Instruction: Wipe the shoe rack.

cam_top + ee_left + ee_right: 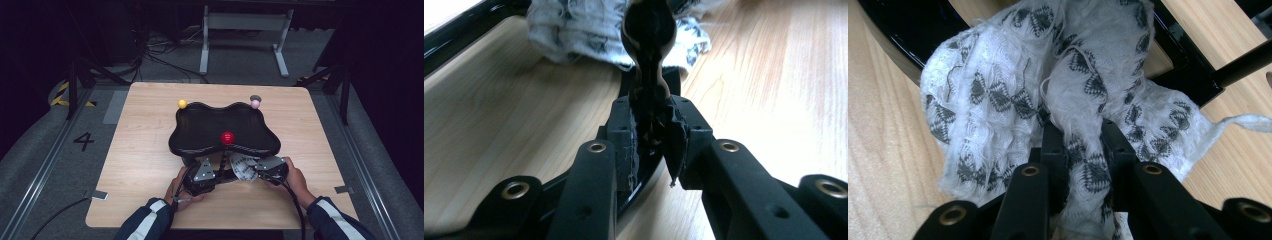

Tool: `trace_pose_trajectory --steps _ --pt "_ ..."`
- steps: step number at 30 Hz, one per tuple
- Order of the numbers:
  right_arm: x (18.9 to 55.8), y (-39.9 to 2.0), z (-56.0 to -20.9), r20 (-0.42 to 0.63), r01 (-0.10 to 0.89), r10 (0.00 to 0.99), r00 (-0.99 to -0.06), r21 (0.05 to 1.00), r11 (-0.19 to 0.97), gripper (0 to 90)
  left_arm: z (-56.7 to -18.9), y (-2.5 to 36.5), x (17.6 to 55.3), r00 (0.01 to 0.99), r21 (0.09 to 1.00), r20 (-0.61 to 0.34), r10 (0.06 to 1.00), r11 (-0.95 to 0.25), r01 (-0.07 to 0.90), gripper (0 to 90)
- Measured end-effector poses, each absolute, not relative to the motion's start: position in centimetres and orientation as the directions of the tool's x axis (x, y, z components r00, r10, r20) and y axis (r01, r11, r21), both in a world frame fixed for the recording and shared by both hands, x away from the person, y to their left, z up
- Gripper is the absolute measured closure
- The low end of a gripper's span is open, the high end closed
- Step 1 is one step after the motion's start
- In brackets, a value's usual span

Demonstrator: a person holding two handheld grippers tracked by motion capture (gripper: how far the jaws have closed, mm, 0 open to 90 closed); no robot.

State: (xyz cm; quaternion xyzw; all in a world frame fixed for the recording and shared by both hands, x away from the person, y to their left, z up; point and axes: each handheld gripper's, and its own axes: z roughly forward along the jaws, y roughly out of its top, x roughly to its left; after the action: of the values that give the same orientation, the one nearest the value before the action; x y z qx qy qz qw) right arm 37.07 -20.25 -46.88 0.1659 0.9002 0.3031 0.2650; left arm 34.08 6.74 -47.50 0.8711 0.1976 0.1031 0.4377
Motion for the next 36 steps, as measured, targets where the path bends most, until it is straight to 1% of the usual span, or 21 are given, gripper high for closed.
trace_pose_trajectory --steps 3,4,5,7,10,14,17,18,19,21,24,26,32,34,36 --pt "36.6 -19.8 -46.8 -0.368 0.124 0.439 -0.819 0.634 0.763 76.6 -47.6 6.3 34.0 0.9 0.81 -0.009 0.436 -0.524 0.262 73.7" --pt "36.2 -19.4 -46.8 -0.353 0.145 0.458 -0.816 0.642 0.753 76.7 -47.7 6.2 34.1 0.9 0.815 0.0 0.435 -0.522 0.253 73.9" --pt "36.0 -19.3 -46.8 -0.346 0.143 0.454 -0.821 0.646 0.75 76.7 -47.7 6.2 34.1 0.9 0.816 0.001 0.436 -0.521 0.251 74.2" --pt "35.9 -19.1 -46.6 -0.351 0.106 0.419 -0.838 0.648 0.755 76.8 -47.7 6.2 34.0 0.897 0.814 -0.006 0.442 -0.519 0.261 74.3" --pt "35.4 -18.8 -46.5 -0.32 0.103 0.404 -0.857 0.663 0.742 76.3 -47.7 6.3 34.1 0.901 0.817 -0.001 0.433 -0.52 0.25 74.5" --pt "35.2 -18.6 -46.5 -0.331 0.087 0.388 -0.86 0.655 0.751 76.3 -47.8 6.3 34.1 0.9 0.816 -0.014 0.437 -0.515 0.262 74.6" --pt "35.6 -18.9 -46.5 -0.316 0.103 0.403 -0.859 0.665 0.74 76.4 -47.8 6.4 34.2 0.901 0.818 -0.015 0.433 -0.513 0.26 74.8" --pt "35.9 -19.1 -46.6 -0.327 0.11 0.415 -0.849 0.658 0.745 76.6 -47.7 6.4 34.1 0.9 0.814 -0.023 0.436 -0.514 0.27 74.8" --pt "36.2 -19.1 -46.8 -0.357 0.118 0.434 -0.827 0.645 0.755 76.6 -47.8 6.4 34.1 0.9 0.815 -0.025 0.436 -0.512 0.271 74.9" --pt "36.9 -19.5 -47.1 -0.348 0.159 0.478 -0.806 0.651 0.742 76.6 -47.8 6.5 34.2 0.901 0.818 -0.028 0.433 -0.508 0.27 74.9" --pt "38.4 -20.3 -47.3 -0.349 0.181 0.519 -0.78 0.668 0.722 76.6 -47.8 6.5 34.2 0.902 0.818 -0.03 0.432 -0.508 0.271 75.0" --pt "38.8 -20.5 -47.5 -0.376 0.175 0.522 -0.765 0.66 0.731 76.7 -47.8 6.5 34.3 0.902 0.82 -0.031 0.43 -0.505 0.269 75.1" --pt "39.6 -20.6 -47.6 -0.388 0.201 0.545 -0.743 0.647 0.735 76.5 -47.9 6.4 34.2 0.901 0.822 -0.032 0.432 -0.501 0.269 75.0" --pt "39.5 -20.6 -47.5 -0.392 0.198 0.542 -0.744 0.645 0.738 76.5 -47.8 6.5 34.2 0.902 0.817 -0.03 0.43 -0.509 0.27 75.0" --pt "39.3 -20.4 -47.4 -0.413 0.173 0.516 -0.751 0.631 0.756 76.5 -47.8 6.5 34.2 0.903 0.817 -0.03 0.429 -0.509 0.27 75.0"
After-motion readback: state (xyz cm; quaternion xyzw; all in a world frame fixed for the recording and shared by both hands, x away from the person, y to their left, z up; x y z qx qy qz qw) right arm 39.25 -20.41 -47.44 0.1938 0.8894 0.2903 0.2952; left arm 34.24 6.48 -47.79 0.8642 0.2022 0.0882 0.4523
